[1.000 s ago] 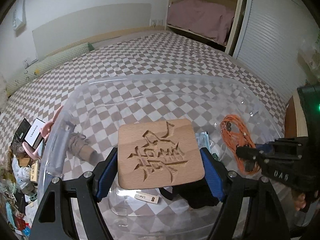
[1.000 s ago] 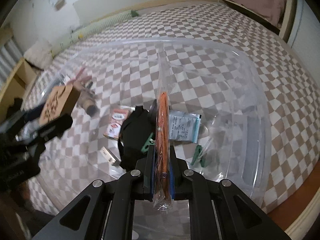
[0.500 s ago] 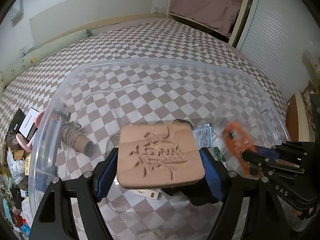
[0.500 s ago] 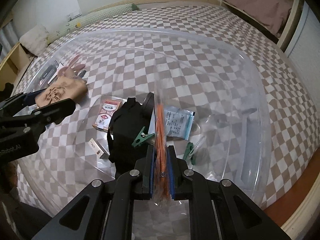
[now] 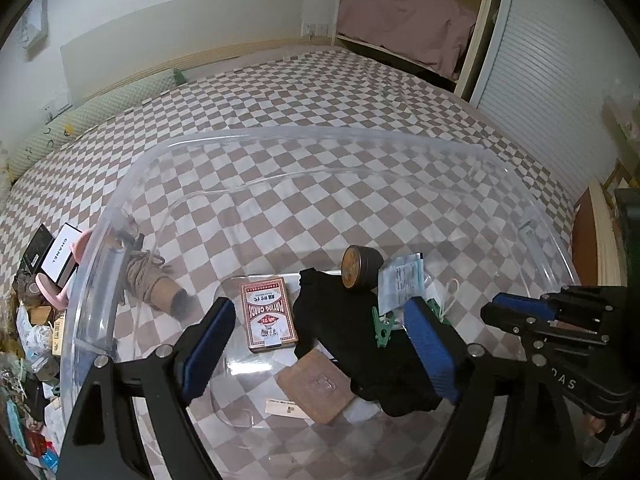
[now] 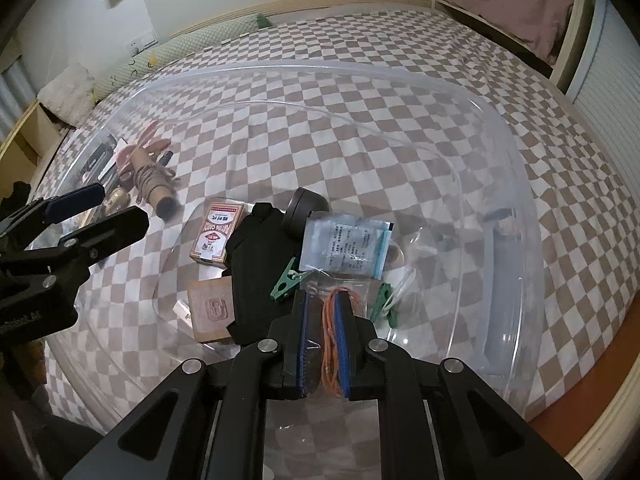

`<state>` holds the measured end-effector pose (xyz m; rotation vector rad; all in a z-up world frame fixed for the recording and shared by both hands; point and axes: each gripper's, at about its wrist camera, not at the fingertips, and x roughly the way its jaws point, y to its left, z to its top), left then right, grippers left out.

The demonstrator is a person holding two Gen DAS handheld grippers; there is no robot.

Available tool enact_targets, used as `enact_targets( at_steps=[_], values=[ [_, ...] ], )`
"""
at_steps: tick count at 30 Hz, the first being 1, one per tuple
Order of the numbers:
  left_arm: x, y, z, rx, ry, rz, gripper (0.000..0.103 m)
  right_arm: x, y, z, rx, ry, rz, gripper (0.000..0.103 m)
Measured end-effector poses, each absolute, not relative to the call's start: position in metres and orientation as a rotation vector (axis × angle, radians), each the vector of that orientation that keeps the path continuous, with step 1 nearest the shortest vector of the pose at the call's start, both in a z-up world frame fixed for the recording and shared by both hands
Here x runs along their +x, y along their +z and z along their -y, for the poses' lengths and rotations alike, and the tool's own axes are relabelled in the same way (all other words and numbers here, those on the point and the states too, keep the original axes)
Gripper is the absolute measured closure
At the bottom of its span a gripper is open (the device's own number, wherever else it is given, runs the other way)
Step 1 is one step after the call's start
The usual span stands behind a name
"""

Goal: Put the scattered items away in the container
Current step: 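Open the left tool to release the plaque while the right releases the cable bag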

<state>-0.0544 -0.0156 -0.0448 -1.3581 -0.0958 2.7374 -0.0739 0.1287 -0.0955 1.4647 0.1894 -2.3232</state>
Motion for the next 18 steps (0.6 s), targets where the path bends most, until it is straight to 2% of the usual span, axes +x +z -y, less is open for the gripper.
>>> enact_targets(
  at_steps=[4,8,13,14,15,16,17,18],
  values=[
    [-0.053,-0.045,0.017,-1.355,2.74,0.099,0.015,-0.073,-0.095,-0.129,1.461,-2.324,-0.171,0.09],
    [-0.049,-0.044,0.017,-1.342,2.745,0.097,0.006,-0.074,-0.093,-0.13,1.458,-2.322,-0.145,0.09],
    [-0.042,-0.033,0.023,-1.3,2.778,0.092,0.005,-0.073,-0.083,-0.131,1.42,-2.355,-0.116,0.089],
    [-0.04,-0.03,0.024,-1.287,2.787,0.094,0.003,-0.072,-0.081,-0.131,1.408,-2.363,-0.116,0.072],
    [-0.038,-0.027,0.025,-1.274,2.798,0.097,0.0,-0.071,-0.079,-0.131,1.388,-2.371,-0.113,0.044],
    [-0.036,-0.022,0.028,-1.25,2.816,0.099,0.0,-0.069,-0.076,-0.13,1.365,-2.364,-0.102,0.035],
    [-0.033,-0.018,0.029,-1.234,2.828,0.097,0.0,-0.066,-0.071,-0.128,1.346,-2.387,-0.125,0.02],
    [-0.031,-0.015,0.029,-1.223,2.837,0.092,0.0,-0.062,-0.067,-0.126,1.315,-2.422,-0.153,0.019]
  ],
)
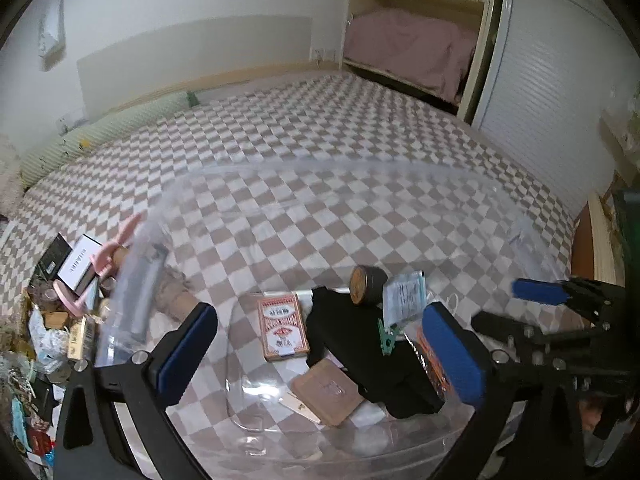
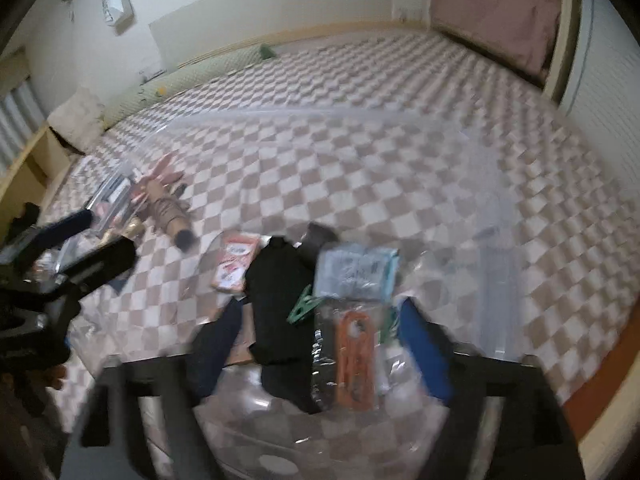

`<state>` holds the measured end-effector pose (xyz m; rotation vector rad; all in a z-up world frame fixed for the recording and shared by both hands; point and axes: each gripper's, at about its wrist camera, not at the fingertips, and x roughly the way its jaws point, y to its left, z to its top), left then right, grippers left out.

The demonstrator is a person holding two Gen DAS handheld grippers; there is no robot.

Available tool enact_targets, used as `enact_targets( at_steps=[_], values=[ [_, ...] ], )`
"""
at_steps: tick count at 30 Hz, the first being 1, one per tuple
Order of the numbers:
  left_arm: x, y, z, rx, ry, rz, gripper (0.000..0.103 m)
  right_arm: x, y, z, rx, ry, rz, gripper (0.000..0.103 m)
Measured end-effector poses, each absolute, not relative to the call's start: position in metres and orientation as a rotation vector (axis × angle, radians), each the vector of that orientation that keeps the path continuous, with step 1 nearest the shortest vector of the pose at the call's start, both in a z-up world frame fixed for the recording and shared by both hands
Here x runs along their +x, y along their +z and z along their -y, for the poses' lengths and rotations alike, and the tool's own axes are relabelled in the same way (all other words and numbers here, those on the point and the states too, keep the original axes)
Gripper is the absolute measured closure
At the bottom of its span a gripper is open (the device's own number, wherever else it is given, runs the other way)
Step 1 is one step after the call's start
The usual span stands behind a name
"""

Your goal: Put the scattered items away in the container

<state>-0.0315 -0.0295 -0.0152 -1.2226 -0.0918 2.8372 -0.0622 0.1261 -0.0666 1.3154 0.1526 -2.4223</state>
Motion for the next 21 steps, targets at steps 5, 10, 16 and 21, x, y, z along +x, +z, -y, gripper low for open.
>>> enact_targets(
  at_steps=[5,10,16,21],
  values=[
    [-0.018,-0.001,0.031,-1.174,2.884,0.069,0.0,-0.044,-0.047,-0.123,1.204,-2.488,-0.199,0.017],
    [-0.001,0.014,0.03,-1.099,2.932,0.036,0.0,-0.027,-0.035,-0.13,1.117,-2.537,-0.155,0.0],
    [0.024,0.029,0.026,-1.006,2.959,0.033,0.0,-0.006,-0.024,-0.137,1.046,-2.569,-0.079,0.0],
    [0.048,0.038,0.028,-0.927,2.996,0.048,0.0,0.014,-0.017,-0.136,0.976,-2.61,-0.089,0.0]
  ],
)
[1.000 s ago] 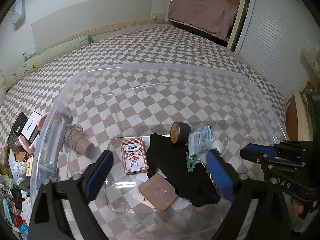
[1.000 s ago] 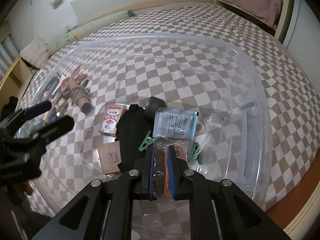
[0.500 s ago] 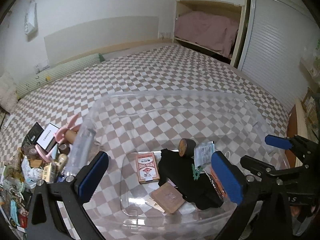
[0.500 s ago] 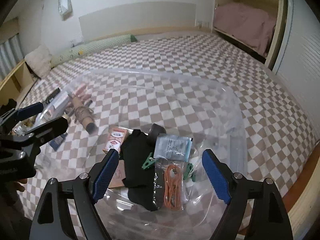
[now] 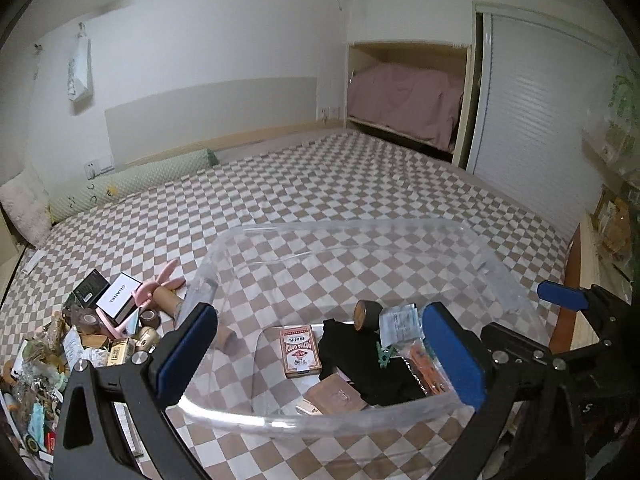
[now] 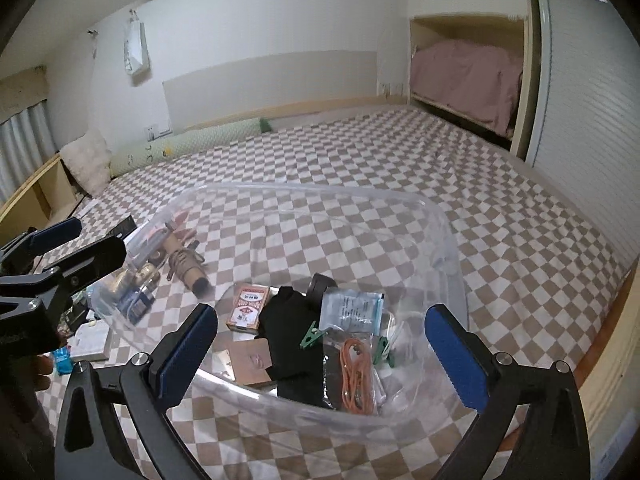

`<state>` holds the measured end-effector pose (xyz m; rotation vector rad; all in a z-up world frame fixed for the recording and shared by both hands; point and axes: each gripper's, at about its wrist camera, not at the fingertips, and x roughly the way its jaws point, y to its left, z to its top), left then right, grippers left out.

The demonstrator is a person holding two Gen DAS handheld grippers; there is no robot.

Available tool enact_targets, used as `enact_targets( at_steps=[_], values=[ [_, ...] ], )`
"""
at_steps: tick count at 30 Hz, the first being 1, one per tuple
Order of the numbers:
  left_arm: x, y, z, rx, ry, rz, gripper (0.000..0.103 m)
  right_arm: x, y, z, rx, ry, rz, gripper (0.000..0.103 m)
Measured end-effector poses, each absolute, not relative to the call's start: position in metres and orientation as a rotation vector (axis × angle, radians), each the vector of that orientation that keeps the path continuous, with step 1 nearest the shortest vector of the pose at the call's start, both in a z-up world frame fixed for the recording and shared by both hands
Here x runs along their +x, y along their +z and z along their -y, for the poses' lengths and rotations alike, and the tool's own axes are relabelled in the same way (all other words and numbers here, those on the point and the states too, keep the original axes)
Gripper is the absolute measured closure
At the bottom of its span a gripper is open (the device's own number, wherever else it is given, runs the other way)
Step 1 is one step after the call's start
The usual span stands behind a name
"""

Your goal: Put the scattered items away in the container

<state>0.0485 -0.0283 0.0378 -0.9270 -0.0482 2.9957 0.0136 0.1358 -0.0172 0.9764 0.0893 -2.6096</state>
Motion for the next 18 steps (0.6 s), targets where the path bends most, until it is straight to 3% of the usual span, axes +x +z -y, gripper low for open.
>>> enact_targets(
  at_steps=[18],
  values=[
    [0.132,0.039,0.051,-0.871,3.106,0.112,0.0,0.09,-0.015,-0.117,0.781,-2.613,-0.11,0.0]
  ],
)
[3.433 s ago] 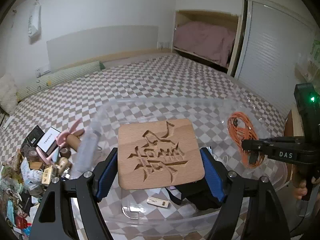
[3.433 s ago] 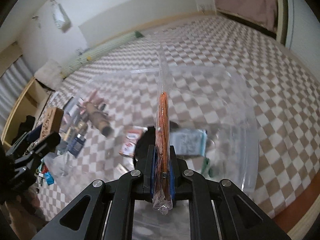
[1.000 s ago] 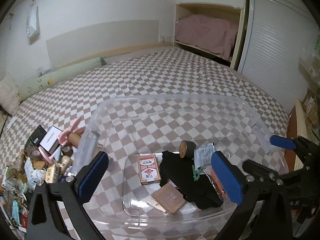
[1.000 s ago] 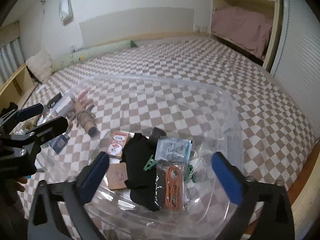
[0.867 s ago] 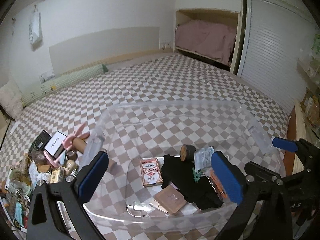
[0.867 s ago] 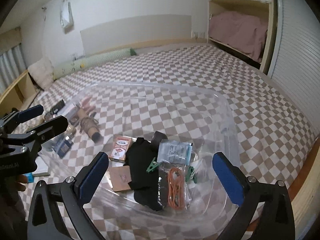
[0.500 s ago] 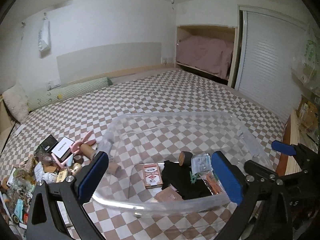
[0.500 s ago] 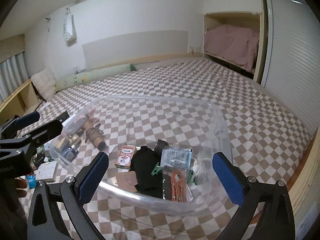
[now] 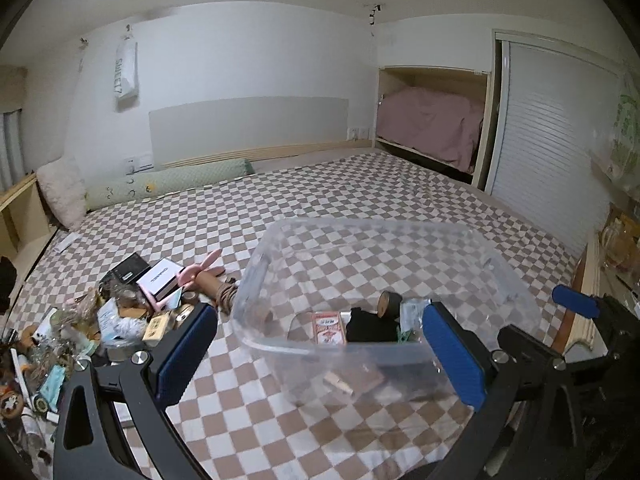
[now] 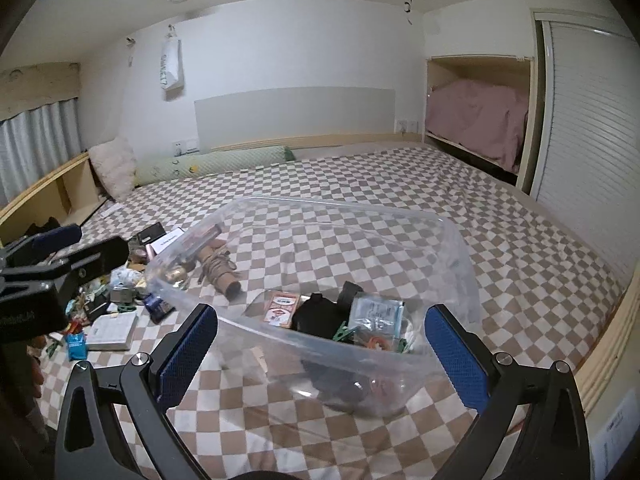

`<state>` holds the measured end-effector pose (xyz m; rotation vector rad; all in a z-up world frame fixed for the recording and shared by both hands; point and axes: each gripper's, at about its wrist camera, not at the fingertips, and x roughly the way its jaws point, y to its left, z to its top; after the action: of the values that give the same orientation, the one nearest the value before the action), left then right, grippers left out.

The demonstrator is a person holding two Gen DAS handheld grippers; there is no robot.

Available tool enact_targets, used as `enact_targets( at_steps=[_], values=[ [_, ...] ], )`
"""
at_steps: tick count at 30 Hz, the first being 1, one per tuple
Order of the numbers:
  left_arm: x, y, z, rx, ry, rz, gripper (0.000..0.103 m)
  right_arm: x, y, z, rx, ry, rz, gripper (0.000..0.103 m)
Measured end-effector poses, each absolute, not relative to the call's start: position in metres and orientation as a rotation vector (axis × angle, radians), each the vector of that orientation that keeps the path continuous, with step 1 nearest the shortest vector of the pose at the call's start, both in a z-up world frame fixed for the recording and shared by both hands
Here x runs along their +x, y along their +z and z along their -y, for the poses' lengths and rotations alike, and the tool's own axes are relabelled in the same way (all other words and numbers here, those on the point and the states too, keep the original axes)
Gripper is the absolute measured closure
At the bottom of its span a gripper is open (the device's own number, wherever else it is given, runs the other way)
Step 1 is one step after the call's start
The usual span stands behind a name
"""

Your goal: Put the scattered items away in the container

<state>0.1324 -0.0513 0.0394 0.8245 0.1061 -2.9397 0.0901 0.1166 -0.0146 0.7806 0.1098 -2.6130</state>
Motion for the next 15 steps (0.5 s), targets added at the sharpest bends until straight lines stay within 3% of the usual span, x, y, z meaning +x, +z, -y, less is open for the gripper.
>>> enact_targets(
  at_steps=[6,15],
  values=[
    [0.16,0.035,0.055,0.814,-2.903,-0.038,0.0,0.105,-0.015,-0.112,0.742,-2.601,-0.095,0.0],
    [0.202,0.028,0.08,0.785,-2.839,-0.091,0.0,0.123,-0.018,-0.104,0.719,-2.565,-0.086,0.0]
  ],
)
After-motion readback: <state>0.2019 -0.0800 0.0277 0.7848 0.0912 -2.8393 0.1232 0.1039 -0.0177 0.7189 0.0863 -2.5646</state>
